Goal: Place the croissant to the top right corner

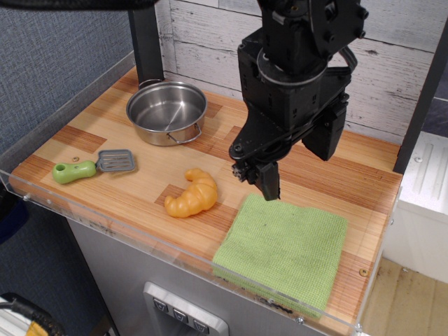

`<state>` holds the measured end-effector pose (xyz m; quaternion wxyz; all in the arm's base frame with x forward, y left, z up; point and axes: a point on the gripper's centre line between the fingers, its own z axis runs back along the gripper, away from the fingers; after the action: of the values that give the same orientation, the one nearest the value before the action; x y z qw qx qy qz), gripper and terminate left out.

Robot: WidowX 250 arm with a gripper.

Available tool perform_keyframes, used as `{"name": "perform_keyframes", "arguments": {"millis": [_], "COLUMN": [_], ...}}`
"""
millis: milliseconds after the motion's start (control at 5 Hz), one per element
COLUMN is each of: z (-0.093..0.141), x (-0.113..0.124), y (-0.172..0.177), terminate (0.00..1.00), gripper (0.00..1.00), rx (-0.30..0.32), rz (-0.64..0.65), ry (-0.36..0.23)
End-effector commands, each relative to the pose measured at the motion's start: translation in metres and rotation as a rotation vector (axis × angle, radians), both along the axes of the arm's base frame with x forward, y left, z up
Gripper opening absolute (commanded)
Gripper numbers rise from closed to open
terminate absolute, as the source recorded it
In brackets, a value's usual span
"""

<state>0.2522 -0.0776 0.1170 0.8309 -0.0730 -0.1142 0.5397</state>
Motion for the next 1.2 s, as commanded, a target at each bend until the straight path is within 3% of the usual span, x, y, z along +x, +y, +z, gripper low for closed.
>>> {"name": "perform_keyframes", "arguments": {"millis": [0,200,600,1000], "z": [0.0,-0.001,-0.009,-0.024], "x": [0.0,0.002,0.007,0.02], "y": [0.0,0.011,0.033,0.058], "terminate": [0.0,0.0,0.0,0.0], "gripper": [1.0,1.0,1.0,1.0], "rx": [0.0,0.064,0.122,0.205], "rz": [0.0,-0.193,-0.667,-0.806], "ry": [0.0,0.013,-0.009,-0.014]}}
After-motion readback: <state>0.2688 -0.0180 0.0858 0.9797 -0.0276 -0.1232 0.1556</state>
